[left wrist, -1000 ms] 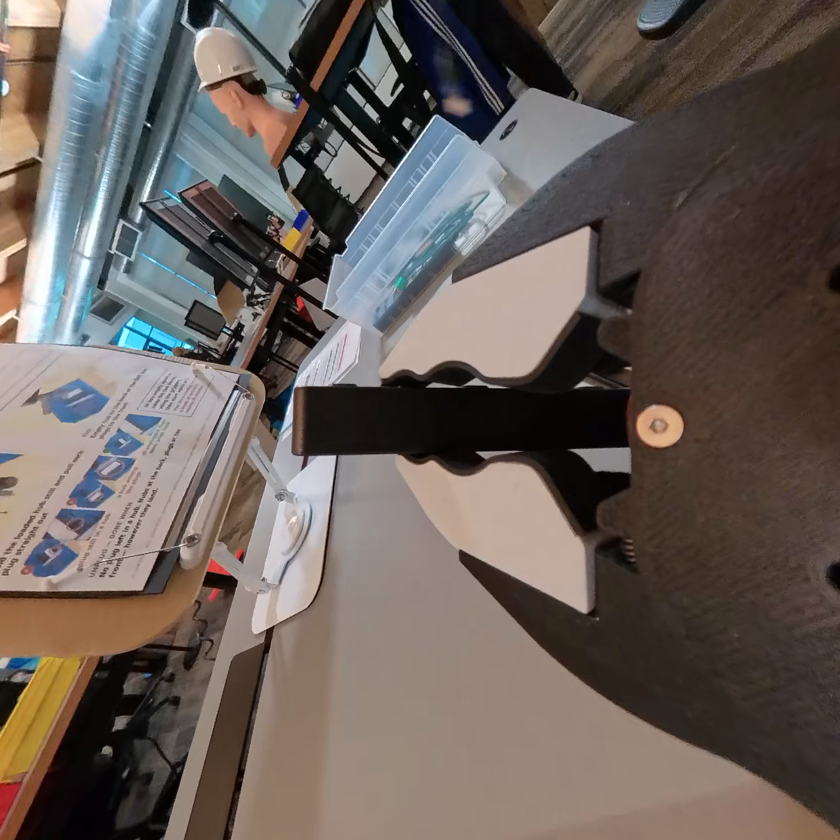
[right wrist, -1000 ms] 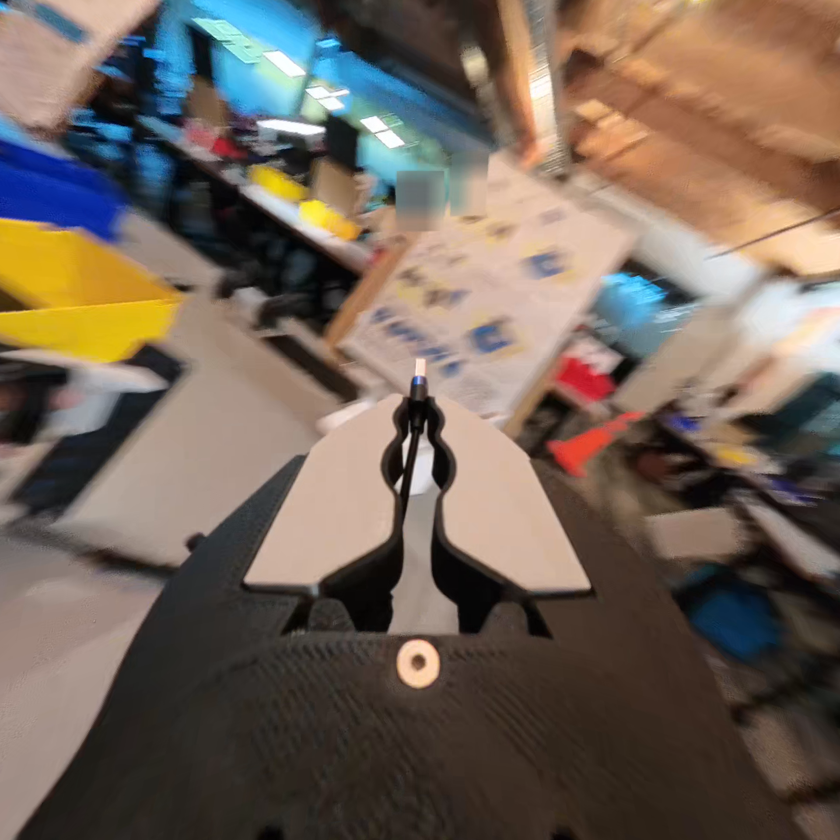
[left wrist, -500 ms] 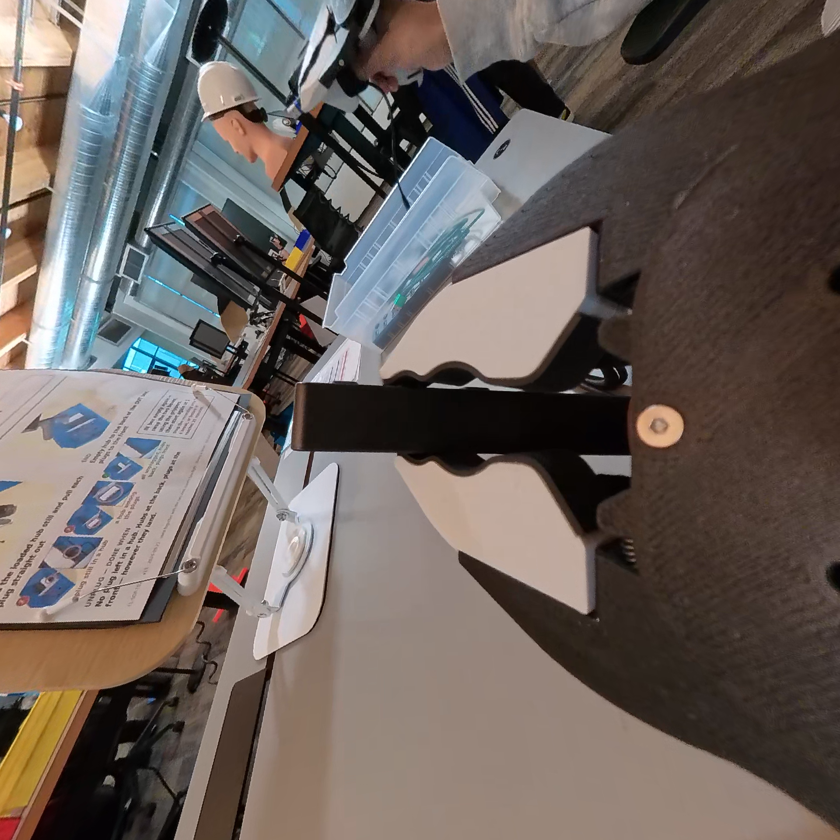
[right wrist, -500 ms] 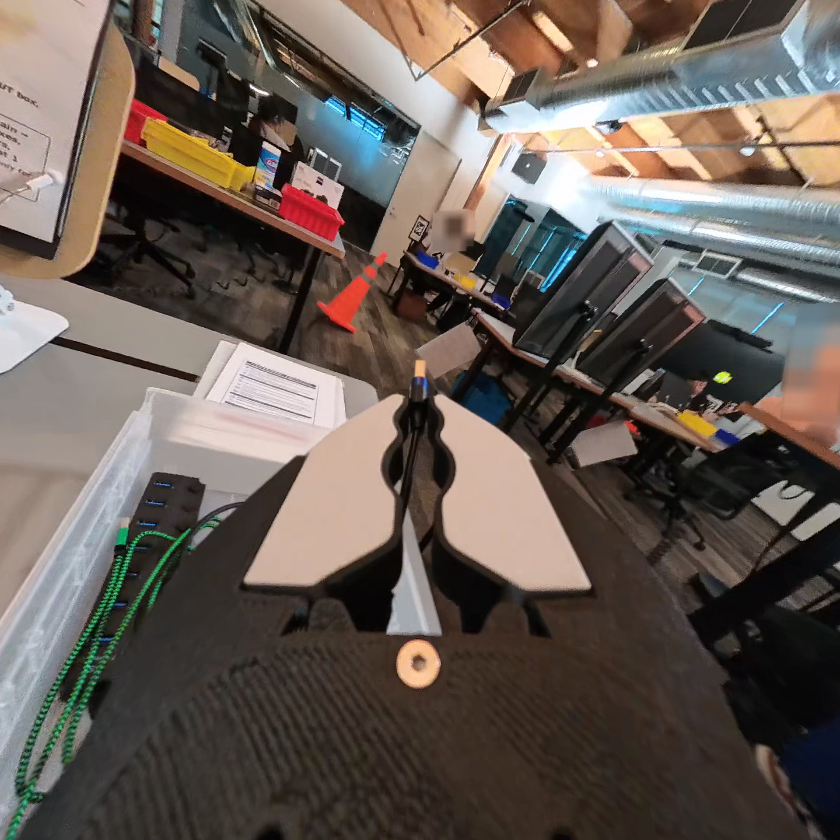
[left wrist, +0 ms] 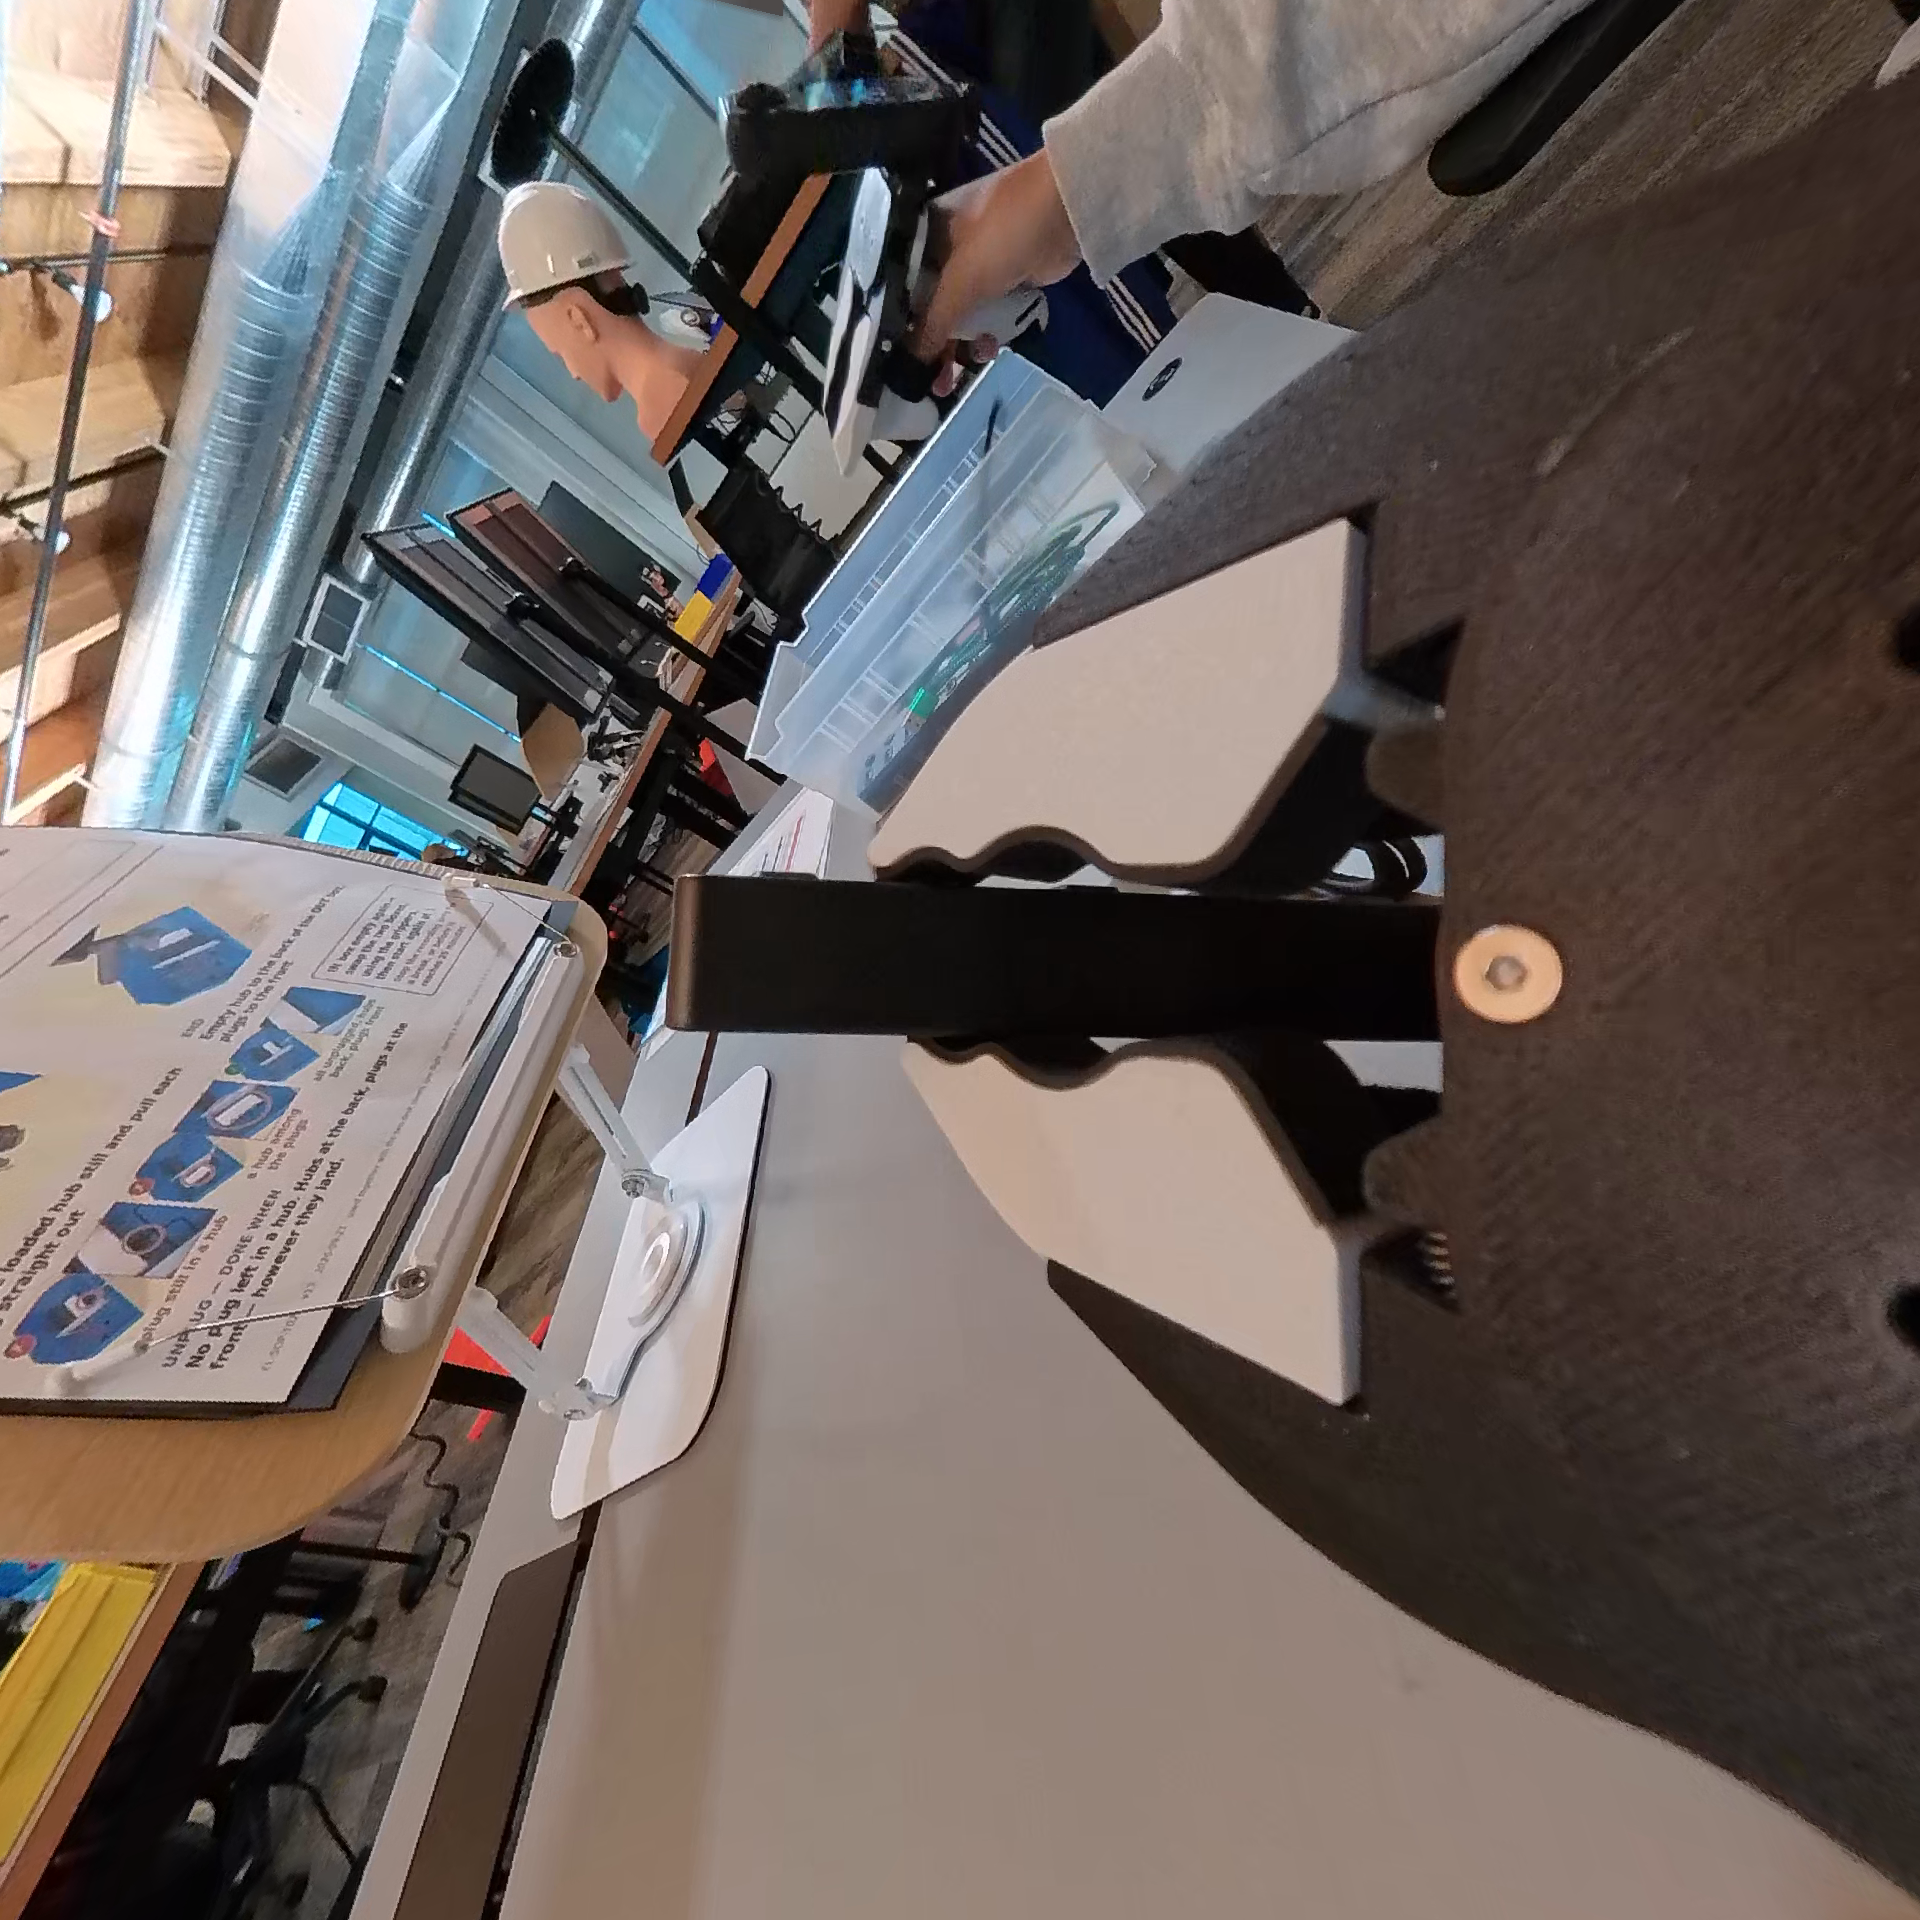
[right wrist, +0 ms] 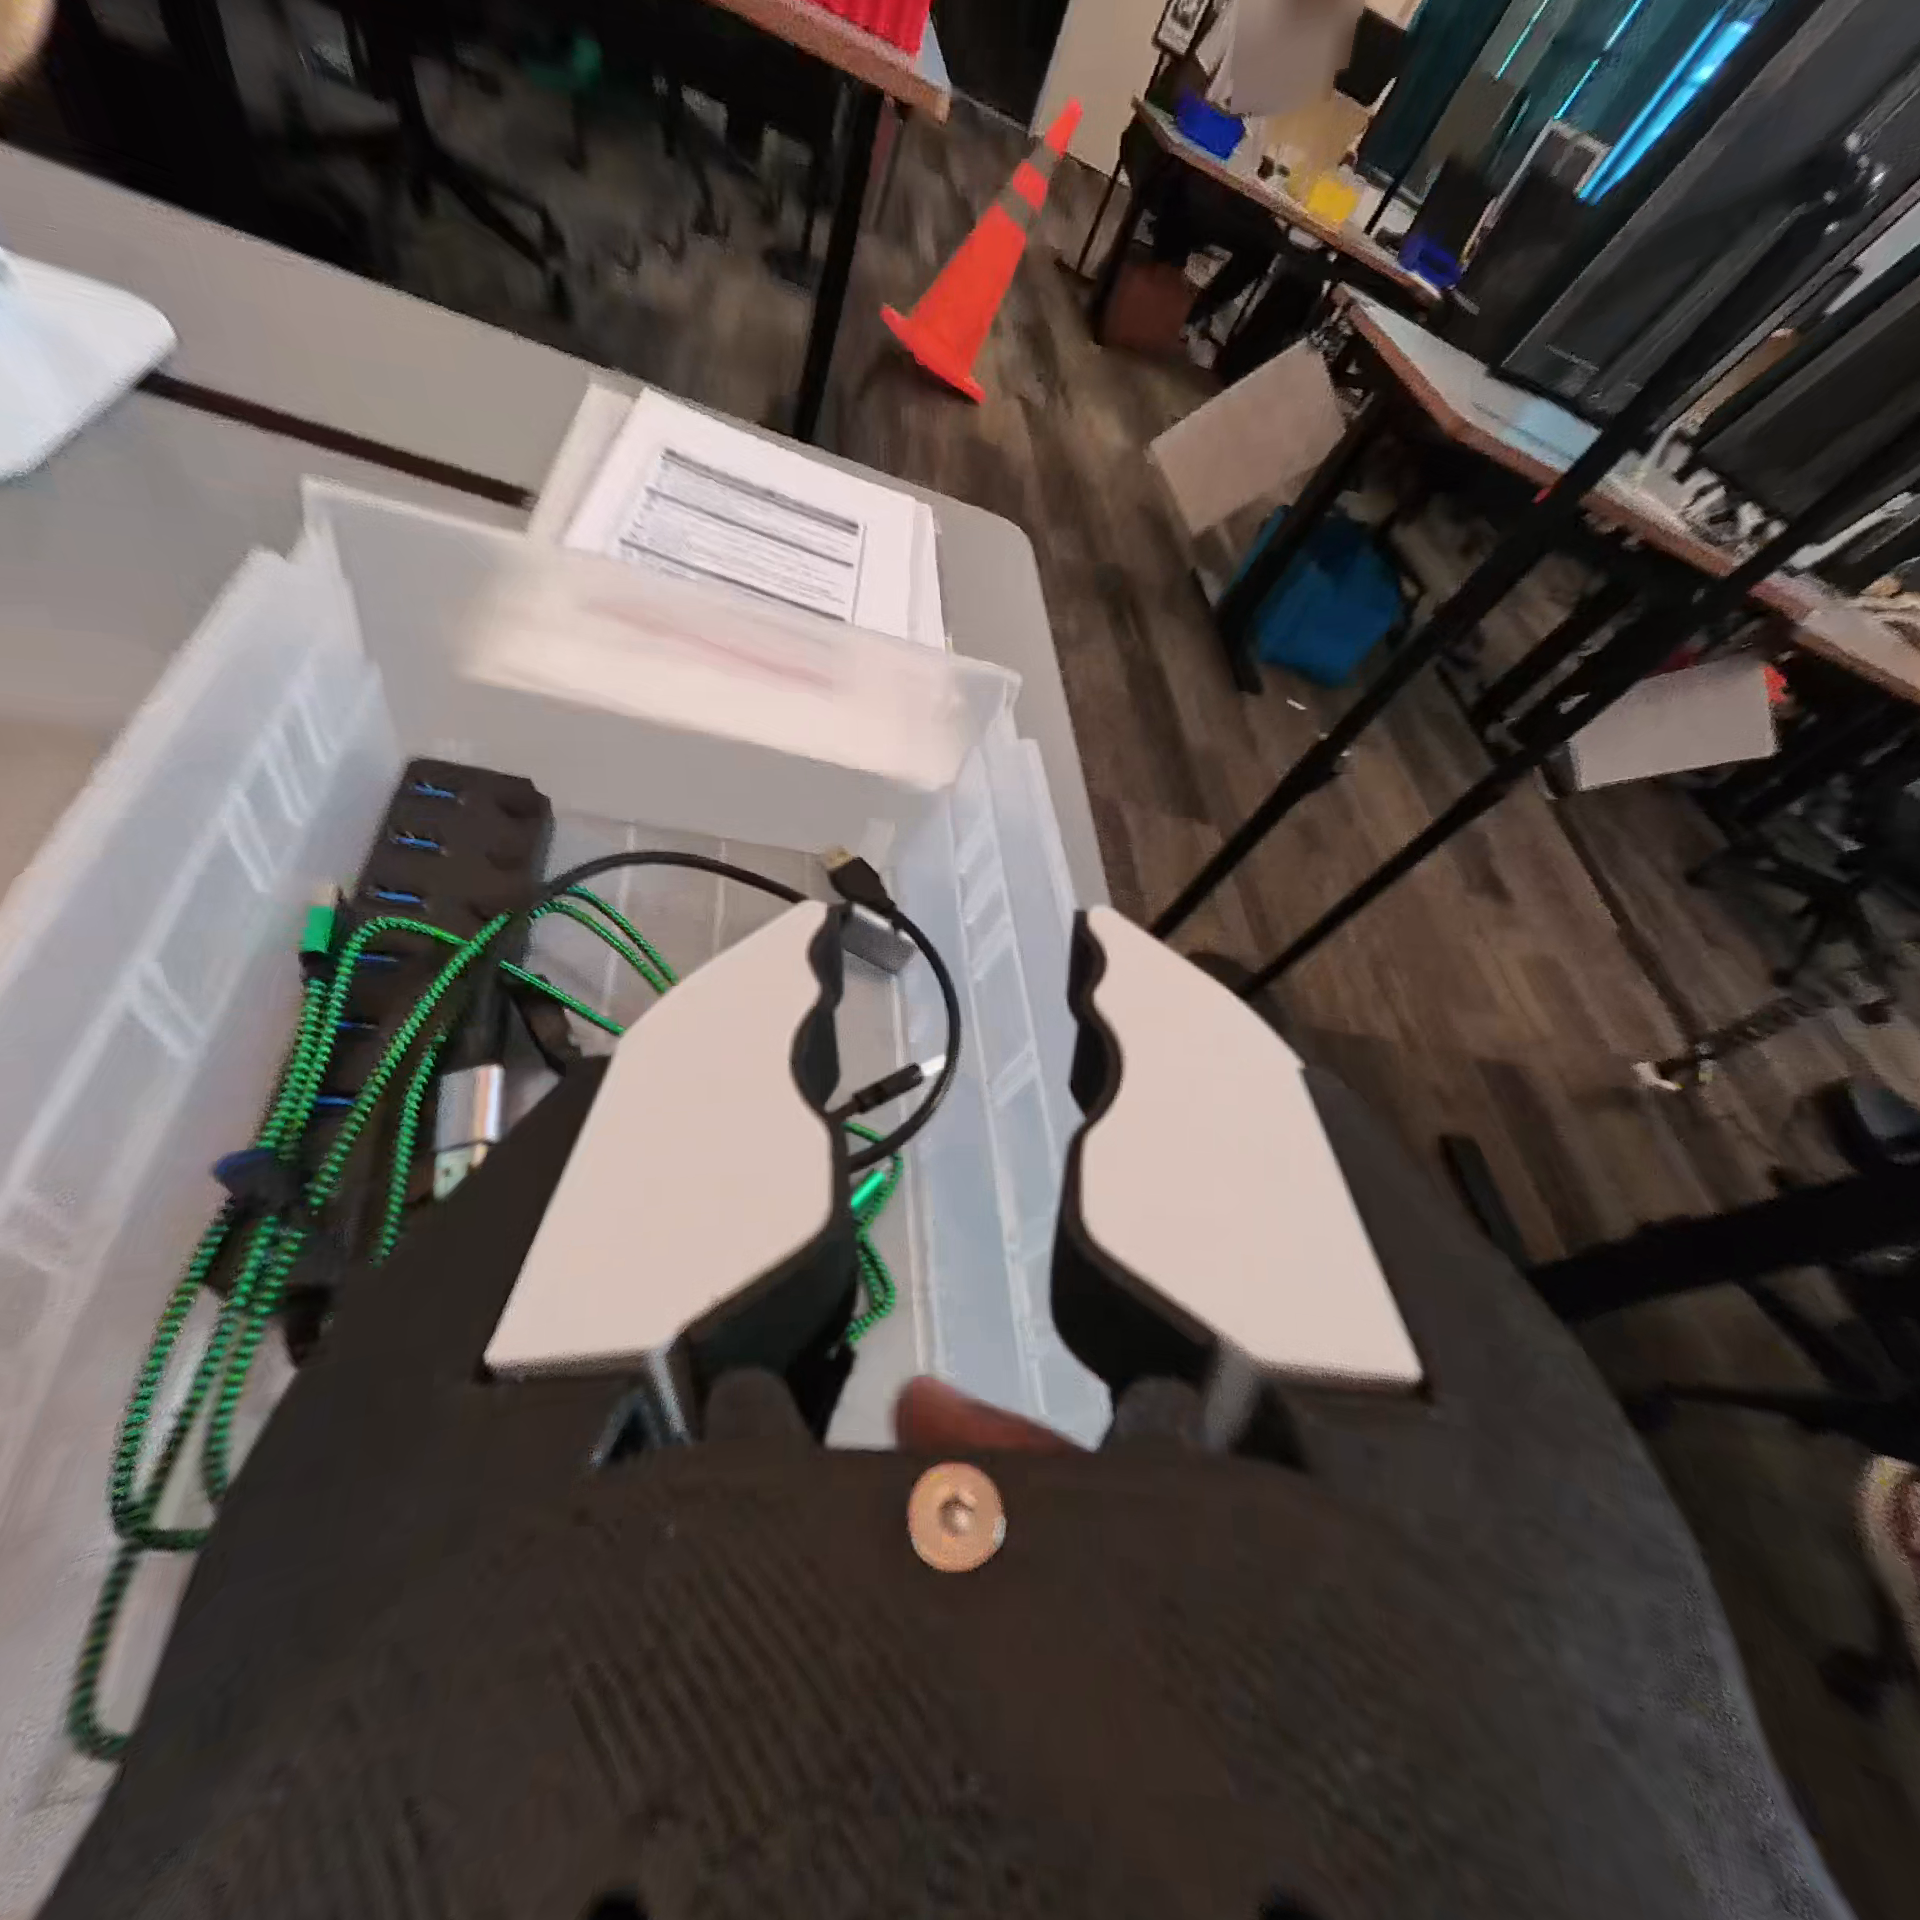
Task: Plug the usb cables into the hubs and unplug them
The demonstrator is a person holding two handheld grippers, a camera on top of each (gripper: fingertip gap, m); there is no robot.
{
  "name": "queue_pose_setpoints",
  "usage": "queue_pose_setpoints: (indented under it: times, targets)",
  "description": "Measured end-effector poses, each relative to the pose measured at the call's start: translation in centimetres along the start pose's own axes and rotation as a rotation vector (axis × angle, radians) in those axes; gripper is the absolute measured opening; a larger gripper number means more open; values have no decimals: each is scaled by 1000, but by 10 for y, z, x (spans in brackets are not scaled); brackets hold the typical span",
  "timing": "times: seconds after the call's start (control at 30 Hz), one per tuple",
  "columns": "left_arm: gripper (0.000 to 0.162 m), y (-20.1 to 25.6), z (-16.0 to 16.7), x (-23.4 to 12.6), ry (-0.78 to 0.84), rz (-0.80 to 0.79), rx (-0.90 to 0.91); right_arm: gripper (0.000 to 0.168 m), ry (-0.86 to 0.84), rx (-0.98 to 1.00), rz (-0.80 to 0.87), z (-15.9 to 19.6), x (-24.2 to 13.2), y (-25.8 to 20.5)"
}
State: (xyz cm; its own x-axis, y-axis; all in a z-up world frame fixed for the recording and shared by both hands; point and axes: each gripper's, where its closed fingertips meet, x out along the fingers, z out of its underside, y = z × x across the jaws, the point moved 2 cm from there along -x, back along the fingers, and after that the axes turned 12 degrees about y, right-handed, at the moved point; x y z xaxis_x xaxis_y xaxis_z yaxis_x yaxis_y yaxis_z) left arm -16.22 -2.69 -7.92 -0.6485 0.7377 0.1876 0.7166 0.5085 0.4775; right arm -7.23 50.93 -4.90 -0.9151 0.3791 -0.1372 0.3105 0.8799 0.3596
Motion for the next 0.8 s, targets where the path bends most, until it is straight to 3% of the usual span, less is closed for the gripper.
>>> queue_pose_setpoints:
  times: [0.17, 0.3, 0.4, 0.5, 0.6, 0.67, 0.8]
  targets:
    - [29, -1, 0, 0, 2, -1, -6, 38, 27, -109, 21, -15, -7, 0]
    - [29, -1, 0, 0, 8, -5, -28, 36, 142, -79, -84, -57, -23, -28]
    - [29, 1, 3, 0, 5, 2, -56, 34, 251, 7, -284, -92, -43, -85]
    - [29, 2, 6, 0, -3, 0, -68, 35, 287, 168, -590, -106, -68, -175]
    - [29, 2, 6, 0, -2, -3, -68, 35, 167, 316, -867, -89, -92, -271]
    - [29, 2, 7, -1, -1, -9, -74, 30, -28, 387, -1040, -63, -109, -329]
    - [28, 2, 10, -1, -12, -12, -91, 28, -355, 552, -1230, -21, -137, -393]
